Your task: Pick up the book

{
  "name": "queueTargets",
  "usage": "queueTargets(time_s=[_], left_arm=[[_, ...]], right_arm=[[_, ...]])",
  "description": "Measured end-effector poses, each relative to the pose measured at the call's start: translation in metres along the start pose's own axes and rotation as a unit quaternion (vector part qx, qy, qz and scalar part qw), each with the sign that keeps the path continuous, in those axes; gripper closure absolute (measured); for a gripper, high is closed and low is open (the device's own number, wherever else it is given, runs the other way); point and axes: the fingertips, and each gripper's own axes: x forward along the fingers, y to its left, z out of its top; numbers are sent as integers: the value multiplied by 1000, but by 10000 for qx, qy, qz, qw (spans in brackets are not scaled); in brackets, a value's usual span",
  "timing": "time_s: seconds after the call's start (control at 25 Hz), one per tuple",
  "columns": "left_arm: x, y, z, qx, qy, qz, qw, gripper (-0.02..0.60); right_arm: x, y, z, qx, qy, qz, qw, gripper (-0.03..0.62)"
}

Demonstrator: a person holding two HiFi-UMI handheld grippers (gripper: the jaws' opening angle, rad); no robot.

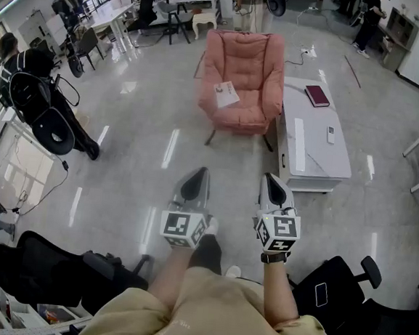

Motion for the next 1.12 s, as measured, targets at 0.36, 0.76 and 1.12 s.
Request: queueTargets(time_s=[0.36, 0.76, 1.12], left_arm=[[73, 27, -22, -384, 308, -199, 9986, 578], [180, 137, -27, -1006, 452, -222, 9936, 578], [258, 225, -44, -1058, 452, -380, 9926, 577]], right_arm=[[63, -45, -7, 334, 283, -258, 9987, 586], [214, -37, -5, 497, 763, 93, 9958, 581], [337, -4, -23, 303, 1011, 292, 9940, 580]])
